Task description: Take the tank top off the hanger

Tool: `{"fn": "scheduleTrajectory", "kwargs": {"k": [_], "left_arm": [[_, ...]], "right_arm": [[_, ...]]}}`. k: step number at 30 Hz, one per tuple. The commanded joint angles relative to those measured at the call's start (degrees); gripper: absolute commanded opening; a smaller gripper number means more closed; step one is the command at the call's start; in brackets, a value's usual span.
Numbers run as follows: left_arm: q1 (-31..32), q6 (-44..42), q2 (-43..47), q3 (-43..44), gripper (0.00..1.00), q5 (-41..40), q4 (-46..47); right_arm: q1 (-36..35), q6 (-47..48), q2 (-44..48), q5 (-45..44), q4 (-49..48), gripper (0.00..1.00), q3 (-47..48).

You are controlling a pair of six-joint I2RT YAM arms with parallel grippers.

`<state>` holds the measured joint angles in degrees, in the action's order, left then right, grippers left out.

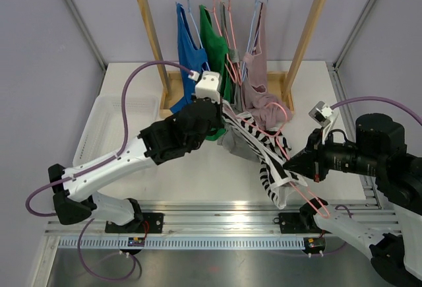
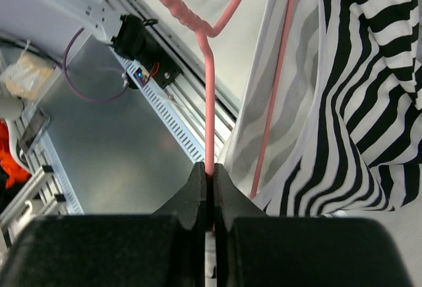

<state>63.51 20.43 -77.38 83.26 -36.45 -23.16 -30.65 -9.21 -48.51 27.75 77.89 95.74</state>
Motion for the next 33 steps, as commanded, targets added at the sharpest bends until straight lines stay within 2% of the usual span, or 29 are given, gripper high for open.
{"fn": "scheduleTrajectory", "kwargs": {"k": [1,3,6,8,11,12,13,14,15,16,17,19,20,23,24,25,26,27,29,30,33], "left_arm": [[-1.4,8.2,5.2,-2.5,0.00,-17.0,-5.6],[-1.9,10.5,8.6,-5.3,0.00,-18.8,-7.8],[-4.1,12.7,13.2,-8.7,0.00,-16.4,-8.9],[-6.3,13.4,15.5,-12.0,0.00,-11.6,-9.2],[-6.5,10.9,22.4,-18.5,0.00,-2.3,-4.3],[-6.6,10.3,26.3,-20.2,0.00,0.6,-2.8],[-6.5,8.2,28.5,-22.4,0.00,7.3,1.0],[-6.5,7.0,30.3,-25.8,0.00,11.2,2.8],[-6.4,5.3,33.2,-28.0,0.00,20.9,7.1],[-6.4,1.8,34.3,-29.5,0.00,26.2,9.0],[-6.3,0.5,35.0,-32.4,0.00,31.0,10.3],[-6.0,-1.3,36.0,-34.1,0.00,42.3,11.6],[-5.9,-1.6,36.2,-35.9,0.00,44.3,11.4],[-5.7,-1.4,37.1,-37.6,0.00,44.7,8.7],[-5.4,-1.4,37.1,-38.2,0.00,43.1,5.6],[-5.3,0.6,36.7,-37.9,0.00,36.0,3.5],[-5.3,2.2,36.4,-37.4,0.00,30.4,1.0],[-5.3,5.2,36.0,-35.7,0.00,22.6,-4.3],[-5.3,8.0,35.3,-33.6,0.00,17.2,-9.7],[-5.3,9.6,35.5,-32.7,0.00,14.3,-13.8],[-5.3,10.9,37.4,-31.1,0.00,11.4,-19.3]], "right_arm": [[-4.8,4.1,0.3,1.8,0.8,0.00,0.7],[-5.5,5.3,0.5,2.3,0.2,0.00,1.1],[-5.5,7.6,1.0,6.4,-3.3,0.00,1.1],[-5.5,7.9,1.8,7.2,-6.2,0.00,-0.1],[-5.5,7.0,2.8,4.4,-13.5,0.00,-3.1],[-5.5,4.8,3.4,2.2,-20.0,0.00,-6.6],[-5.5,3.7,4.0,2.0,-23.9,0.00,-8.9],[-5.5,0.7,5.3,2.3,-33.1,0.00,-11.1],[-5.5,-1.6,5.9,3.0,-38.8,0.00,-16.1],[-5.5,-3.9,6.7,4.1,-45.5,0.00,-19.1],[-5.5,-9.5,7.9,5.0,-60.1,0.00,-22.0],[-5.5,-14.0,8.2,3.8,-74.0,0.00,-29.3],[-5.5,-15.0,7.7,0.5,-83.7,0.00,-30.3],[-5.5,-14.1,4.7,-6.6,-91.7,0.00,-30.1],[-5.5,-13.2,4.2,-8.1,-92.6,0.00,-29.5],[-5.5,-11.8,3.4,-10.1,-91.8,0.00,-28.5],[-5.5,-10.1,3.0,-16.3,-84.5,0.00,-26.9],[-5.5,-9.0,2.9,-18.8,-80.0,0.00,-23.2],[-5.5,-7.6,3.7,-25.9,-66.7,0.00,-20.2],[-5.5,-6.5,4.3,-27.4,-63.2,0.00,-18.2],[-5.5,-4.8,5.7,-37.5,-46.8,0.00,-11.6]]}}
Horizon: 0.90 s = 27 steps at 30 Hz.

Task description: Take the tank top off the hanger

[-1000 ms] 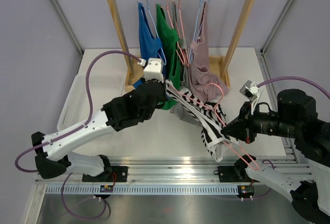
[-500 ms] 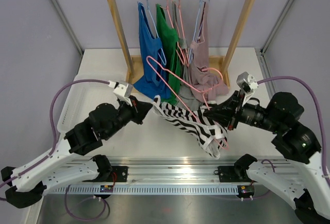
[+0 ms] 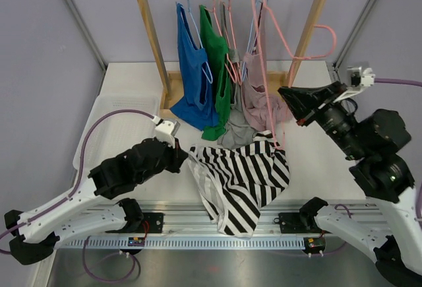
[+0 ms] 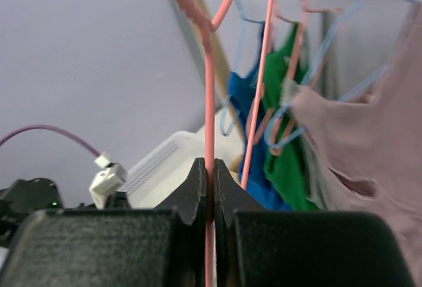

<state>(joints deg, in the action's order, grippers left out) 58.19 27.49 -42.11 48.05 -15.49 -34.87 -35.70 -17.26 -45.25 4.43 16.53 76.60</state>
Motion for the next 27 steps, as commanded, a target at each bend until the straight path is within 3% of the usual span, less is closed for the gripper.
{"fn": "scheduleTrajectory", "kwargs": {"k": [1,4,6,7,8,11,15,20,22,27], "left_arm": [[0.0,4.4,2.7,4.6,0.00,-10.3,-8.9],[0.0,5.1,4.8,4.9,0.11,-11.9,-12.6],[-0.1,4.6,5.5,5.2,0.28,-11.9,-13.2],[0.0,4.3,5.9,5.4,0.40,-11.8,-13.3],[0.0,4.0,6.0,5.6,0.59,-11.2,-13.0],[0.0,2.4,5.9,6.3,0.87,-9.0,-12.7],[0.0,0.7,5.4,7.0,0.99,-6.2,-12.8],[0.0,0.0,5.5,7.6,0.99,-4.3,-13.7],[0.0,-0.2,5.9,7.7,0.99,-4.7,-14.0],[0.0,-1.2,5.7,8.5,0.99,-3.9,-13.9]], "right_arm": [[-0.4,3.5,1.6,-16.6,18.3,0.00,9.5],[-0.4,4.7,-2.4,-23.3,29.8,0.00,16.6],[-0.4,4.7,-4.8,-26.8,34.3,0.00,21.2],[-0.4,4.8,-7.1,-27.8,35.4,0.00,22.6],[-0.4,5.2,-8.5,-29.5,36.8,0.00,25.0],[-0.4,6.2,-15.3,-30.9,39.1,0.00,28.9],[0.2,8.2,-22.8,-31.2,37.9,0.00,36.8],[10.4,6.8,-33.7,-19.7,40.9,0.00,49.1],[12.7,8.0,-36.2,-19.1,38.9,0.00,49.9],[20.9,9.8,-44.4,-7.6,39.5,0.00,59.3]]}}
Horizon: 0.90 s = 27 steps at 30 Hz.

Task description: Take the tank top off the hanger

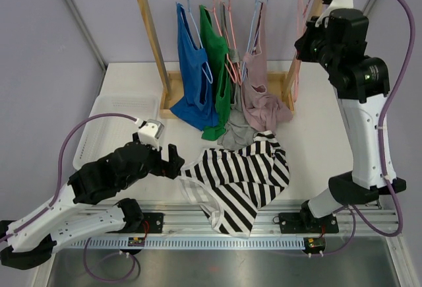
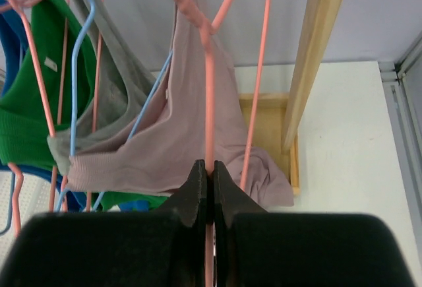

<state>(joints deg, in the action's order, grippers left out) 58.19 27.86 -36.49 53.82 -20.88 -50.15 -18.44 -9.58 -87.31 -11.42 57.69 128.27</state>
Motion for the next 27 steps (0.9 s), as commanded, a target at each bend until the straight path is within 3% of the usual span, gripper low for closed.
{"fn": "scheduleTrajectory", "kwargs": {"k": [1,5,16,17,19,20,21,24,27], "left_arm": [[0.0,-1.7,0.0,3.0,0.99,1.8,1.6],[0.0,-1.4,-0.9,3.6,0.99,0.6,2.8],[0.2,-3.2,-8.7,4.2,0.99,5.0,12.3],[0.6,-3.8,-9.8,3.9,0.99,5.7,14.4],[1.3,-4.2,-11.1,2.7,0.99,6.2,17.5],[1.9,-4.7,-11.9,2.3,0.99,6.8,20.8],[2.2,-4.8,-14.4,2.2,0.99,7.0,22.3],[3.5,-5.2,-20.8,2.6,0.99,7.3,27.4],[5.8,-5.6,-28.8,3.0,0.99,6.7,33.3]], "right_arm": [[4.0,2.5,-5.9,9.0,-0.1,0.00,9.8],[6.6,3.2,-13.8,10.8,3.6,0.00,20.8],[11.8,1.9,-19.0,18.4,1.4,0.00,19.7],[11.8,1.6,-18.5,18.9,1.0,0.04,18.1],[11.8,1.1,-15.7,19.1,-0.7,0.23,15.2],[11.8,1.0,-14.6,18.9,-1.2,0.50,12.1],[11.8,0.9,-11.9,18.9,-1.6,0.58,10.6],[11.8,0.6,-5.6,18.6,-2.1,0.99,5.4],[11.8,0.2,3.0,18.4,-1.3,0.99,-1.5]]}}
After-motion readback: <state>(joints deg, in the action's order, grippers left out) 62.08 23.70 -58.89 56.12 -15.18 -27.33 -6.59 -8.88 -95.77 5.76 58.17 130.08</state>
